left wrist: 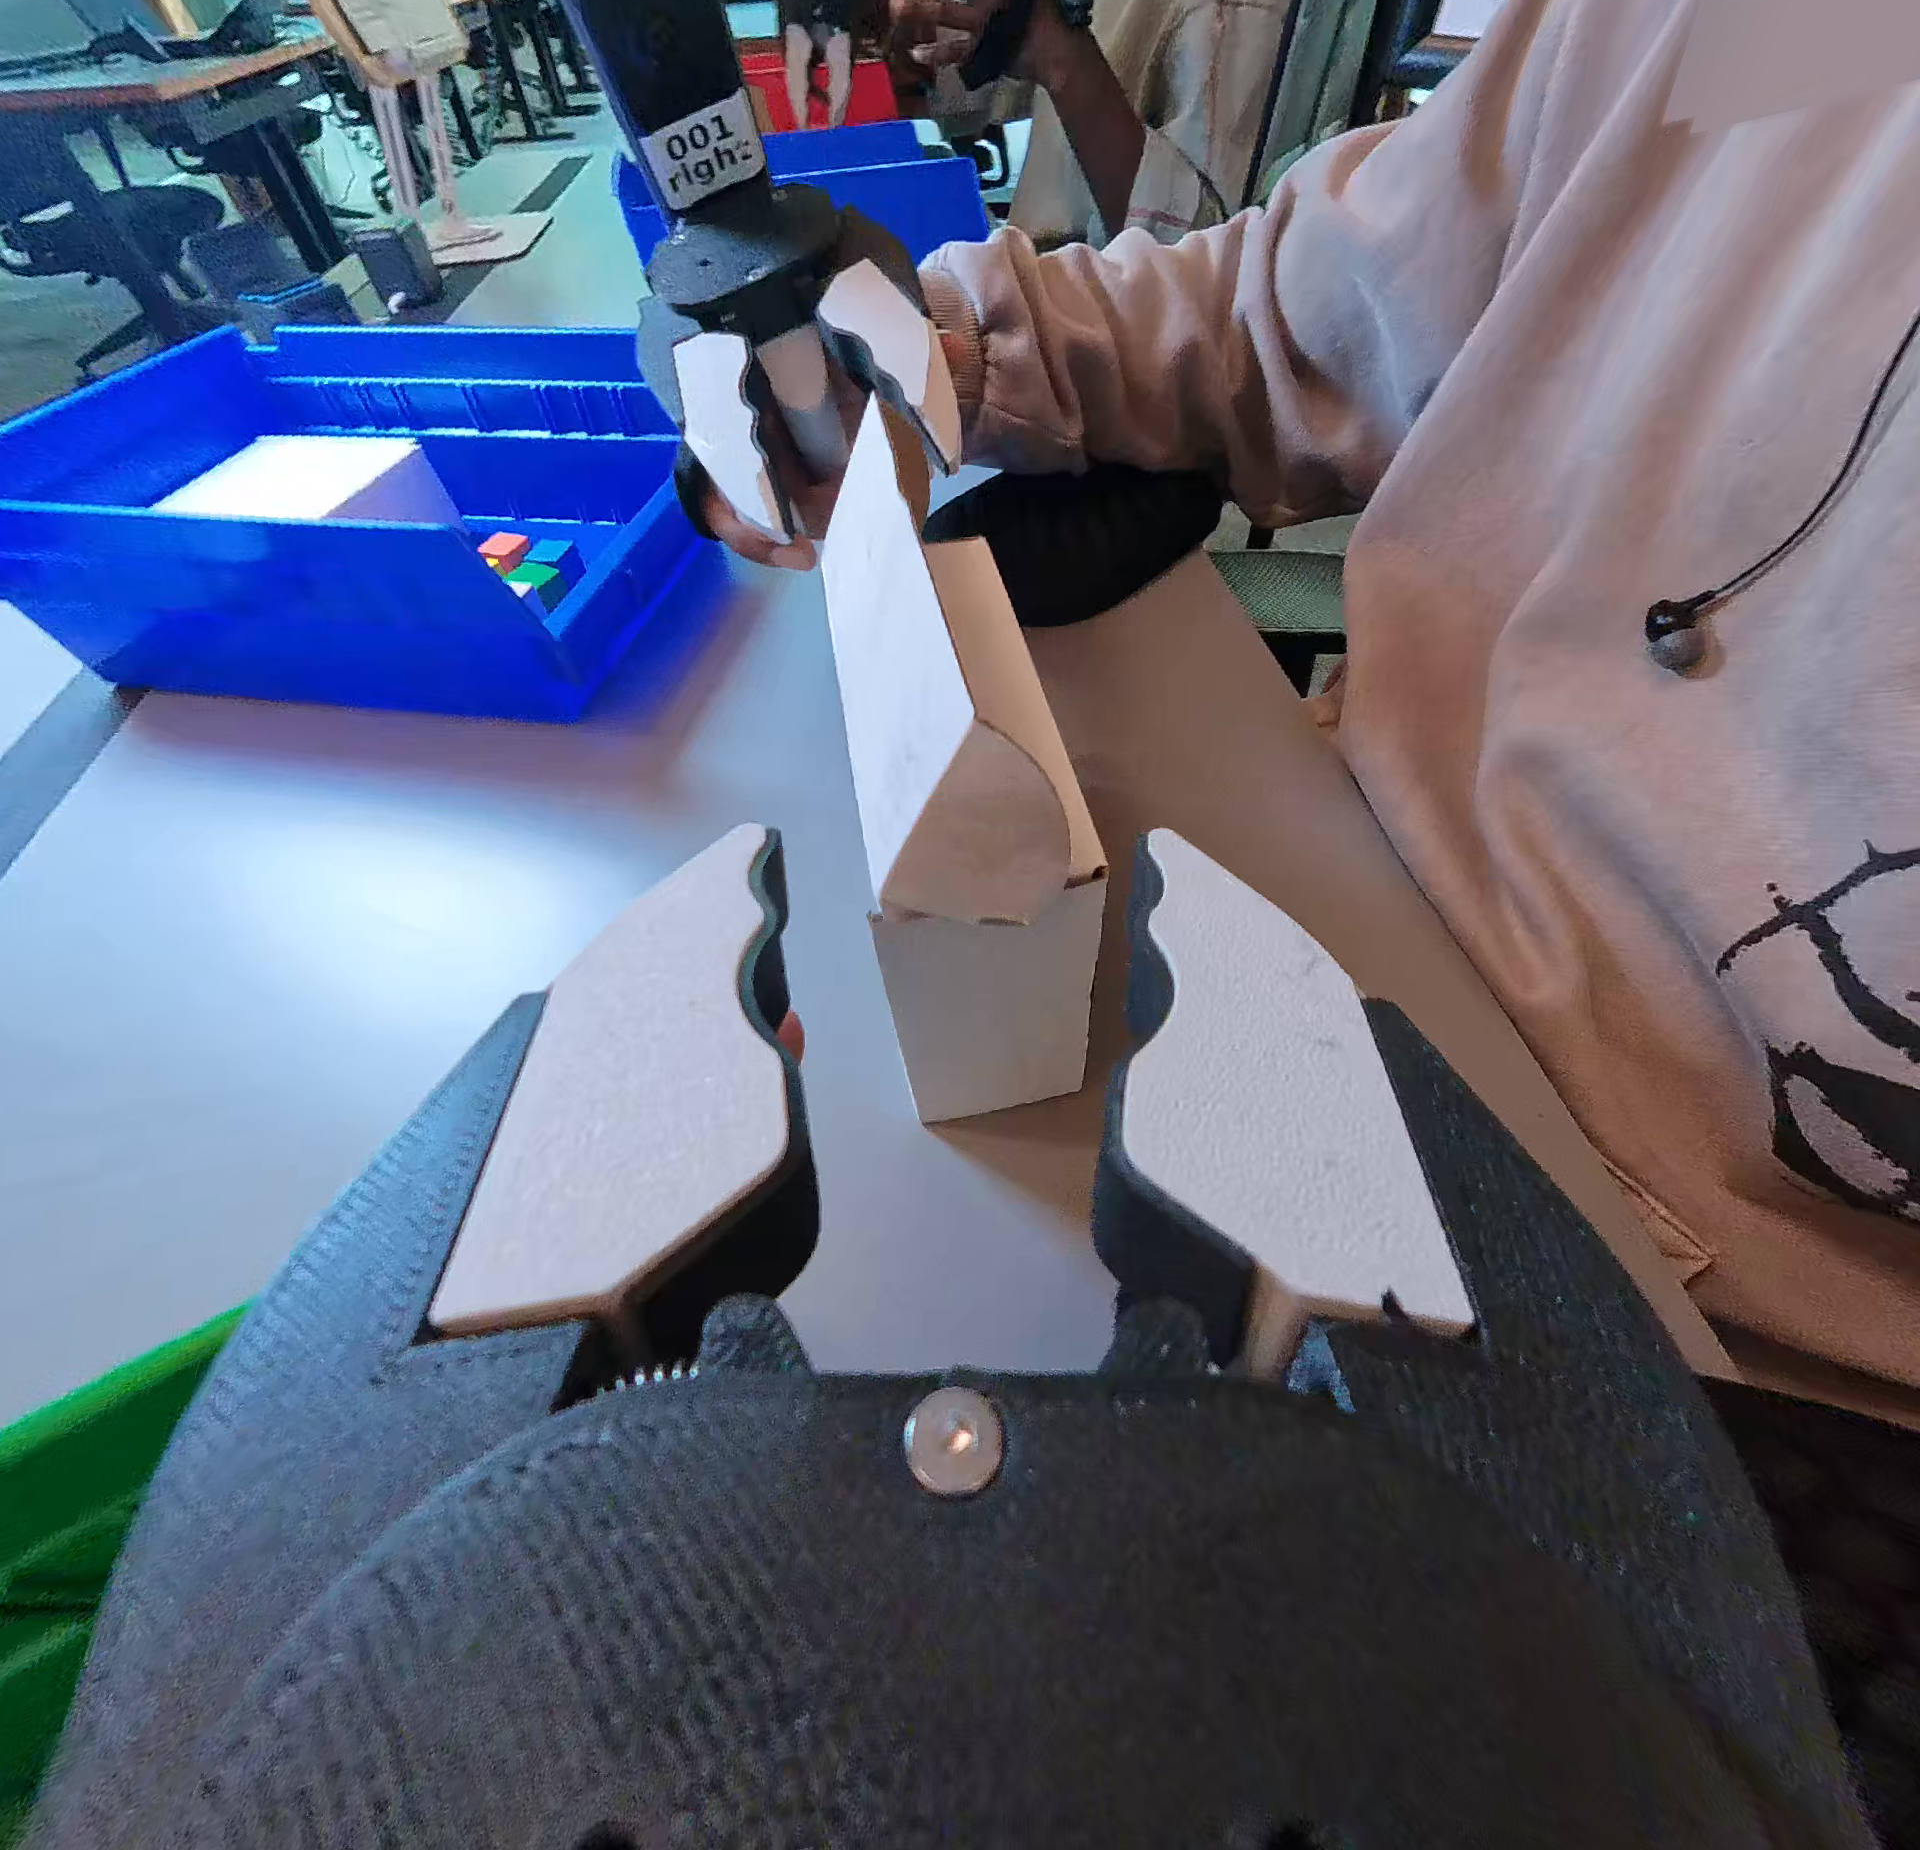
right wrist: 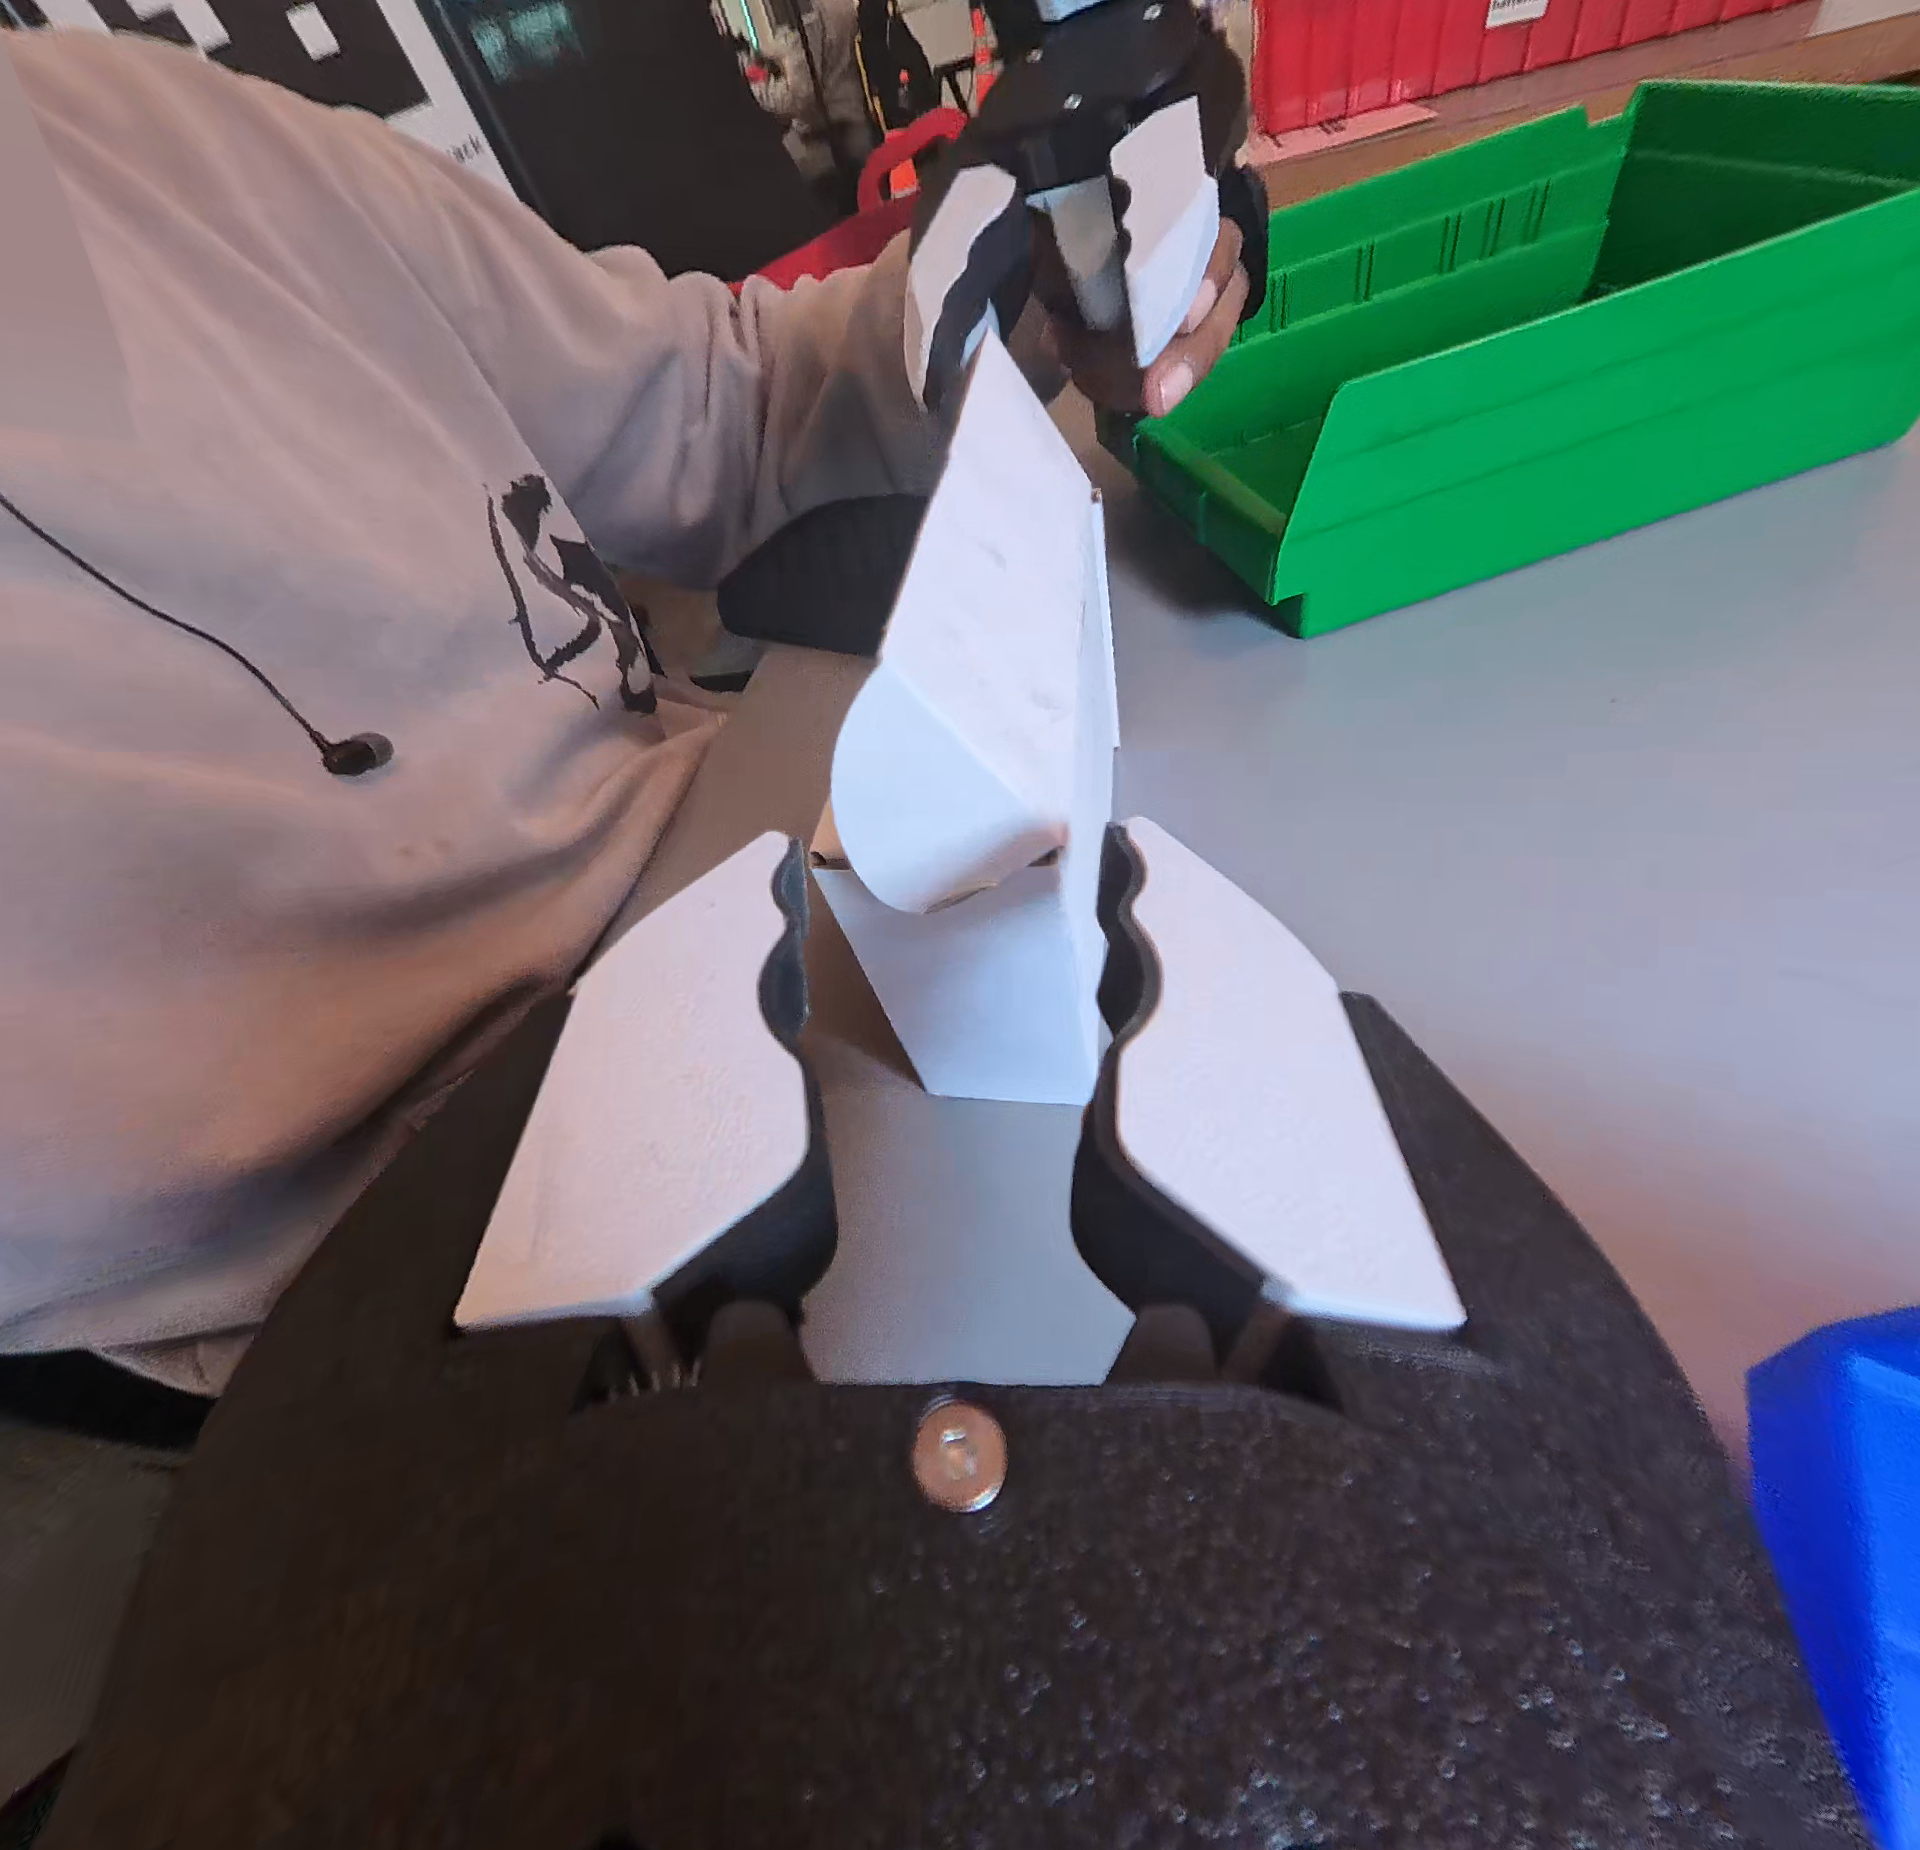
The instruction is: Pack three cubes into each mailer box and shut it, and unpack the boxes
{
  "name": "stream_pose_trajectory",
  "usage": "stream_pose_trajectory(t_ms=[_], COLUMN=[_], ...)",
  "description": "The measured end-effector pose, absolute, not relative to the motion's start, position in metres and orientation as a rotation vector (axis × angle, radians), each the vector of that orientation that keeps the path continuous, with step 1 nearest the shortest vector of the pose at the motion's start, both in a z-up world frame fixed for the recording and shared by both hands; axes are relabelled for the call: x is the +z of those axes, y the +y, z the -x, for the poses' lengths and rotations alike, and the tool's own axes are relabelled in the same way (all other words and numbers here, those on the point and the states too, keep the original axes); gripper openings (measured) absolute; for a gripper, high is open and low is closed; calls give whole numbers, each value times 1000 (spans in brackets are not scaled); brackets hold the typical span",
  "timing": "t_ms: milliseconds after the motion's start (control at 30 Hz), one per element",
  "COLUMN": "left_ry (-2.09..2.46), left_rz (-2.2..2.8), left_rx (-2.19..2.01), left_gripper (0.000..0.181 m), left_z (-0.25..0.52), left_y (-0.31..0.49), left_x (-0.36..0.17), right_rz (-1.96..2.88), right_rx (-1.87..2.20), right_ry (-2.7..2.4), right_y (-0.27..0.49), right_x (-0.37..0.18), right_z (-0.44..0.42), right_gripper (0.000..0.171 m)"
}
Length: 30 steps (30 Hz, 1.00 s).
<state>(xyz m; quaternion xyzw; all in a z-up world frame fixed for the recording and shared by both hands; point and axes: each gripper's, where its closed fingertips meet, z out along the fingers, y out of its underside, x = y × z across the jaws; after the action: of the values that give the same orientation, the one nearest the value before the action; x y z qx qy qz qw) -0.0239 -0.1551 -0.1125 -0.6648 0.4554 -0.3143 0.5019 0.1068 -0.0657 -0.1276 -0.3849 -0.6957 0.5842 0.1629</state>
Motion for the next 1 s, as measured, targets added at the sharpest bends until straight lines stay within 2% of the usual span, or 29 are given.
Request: stream_pose_trajectory(t_ms=[133, 200, 267, 767, 1000], left_ry=[1236, 1281, 1297, 1026, 1020], left_rz=[1624, 1626, 1601, 1720, 1681], left_rx=[-706, -652, -652, -806, -768], left_gripper=[61, 49, 37, 32, 32], left_z=[13, 7, 1, 3, 0], left_y=[-154, -150, -151, -142, -146], left_x=[-120, -124, -121, -114, -115], right_rz=[1053, 1033, 1039, 1520, 1413], right_rx=[1592, 1580, 1590, 1752, 1578], right_ry=[-2054, -2071, -2041, -1888, -1912], right_y=[-69, -74, -76, -80, -84], right_x=[-127, -129, -128, -122, -126], right_z=[-102, -98, -94, -91, -94], right_gripper=[53, 41, 39, 38, 38])
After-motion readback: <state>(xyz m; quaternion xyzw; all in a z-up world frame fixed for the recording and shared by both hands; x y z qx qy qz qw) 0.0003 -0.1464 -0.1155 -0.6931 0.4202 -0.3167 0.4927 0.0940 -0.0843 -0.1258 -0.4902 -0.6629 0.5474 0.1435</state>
